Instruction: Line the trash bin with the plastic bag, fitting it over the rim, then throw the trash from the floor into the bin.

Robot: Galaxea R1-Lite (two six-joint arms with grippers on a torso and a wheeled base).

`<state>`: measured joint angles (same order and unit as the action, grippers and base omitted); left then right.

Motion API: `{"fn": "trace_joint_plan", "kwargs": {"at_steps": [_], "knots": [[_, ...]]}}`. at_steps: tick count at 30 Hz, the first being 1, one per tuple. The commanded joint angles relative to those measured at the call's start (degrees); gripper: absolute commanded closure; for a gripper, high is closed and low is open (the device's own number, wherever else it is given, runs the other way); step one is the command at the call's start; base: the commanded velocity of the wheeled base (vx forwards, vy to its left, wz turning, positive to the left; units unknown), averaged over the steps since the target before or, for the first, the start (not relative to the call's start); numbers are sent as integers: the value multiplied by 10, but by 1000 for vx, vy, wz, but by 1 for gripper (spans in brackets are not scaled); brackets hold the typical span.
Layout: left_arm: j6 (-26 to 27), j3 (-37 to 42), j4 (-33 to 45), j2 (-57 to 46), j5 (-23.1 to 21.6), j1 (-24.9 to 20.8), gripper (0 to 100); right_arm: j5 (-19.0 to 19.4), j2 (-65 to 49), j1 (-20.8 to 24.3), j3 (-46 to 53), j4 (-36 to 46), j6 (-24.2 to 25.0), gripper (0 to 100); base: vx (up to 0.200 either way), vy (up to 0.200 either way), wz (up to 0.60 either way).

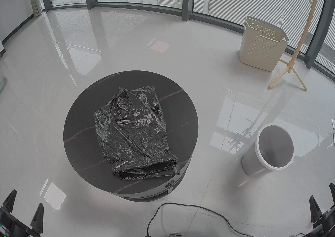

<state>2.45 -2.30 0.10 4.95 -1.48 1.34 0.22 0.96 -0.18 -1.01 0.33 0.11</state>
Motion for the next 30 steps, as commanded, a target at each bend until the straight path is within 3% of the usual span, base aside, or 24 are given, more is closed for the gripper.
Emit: {"fn": "trace_joint_plan", "kwargs": {"at_steps": [1, 3, 5, 6, 9, 13, 18, 22, 25, 30], "knots": [[-131, -421, 55, 325, -25, 15, 0, 0, 4, 1, 9, 0, 0, 0, 0, 0, 0], [-144, -495, 107, 391, -50, -10, 0, 0, 20, 0, 9, 0, 0, 0, 0, 0, 0], [-143, -511, 126, 417, -68, -31, 0, 0, 30, 1, 9, 0, 0, 0, 0, 0, 0], [-159, -530, 144, 464, -88, -71, 0, 0, 69, 2, 9, 0, 0, 0, 0, 0, 0], [-224, -524, 141, 524, -104, -115, 0, 0, 128, 2, 9, 0, -1, 0, 0, 0, 0], [-373, -523, 136, 618, -153, -215, 0, 0, 176, 4, 9, 0, -1, 0, 0, 0, 0], [-466, -523, 104, 696, -197, -292, 0, 0, 180, 3, 9, 0, 0, 0, 0, 0, 0], [-495, -523, 69, 758, -188, -326, 0, 0, 200, -3, 9, 0, 1, 0, 0, 0, 0], [-540, -530, -3, 831, -165, -354, 0, 0, 228, -1, 9, 0, 0, 0, 0, 0, 0], [-575, -571, 1, 883, -172, -370, 0, 0, 254, 2, 10, 0, 1, 0, 0, 0, 0]]}}
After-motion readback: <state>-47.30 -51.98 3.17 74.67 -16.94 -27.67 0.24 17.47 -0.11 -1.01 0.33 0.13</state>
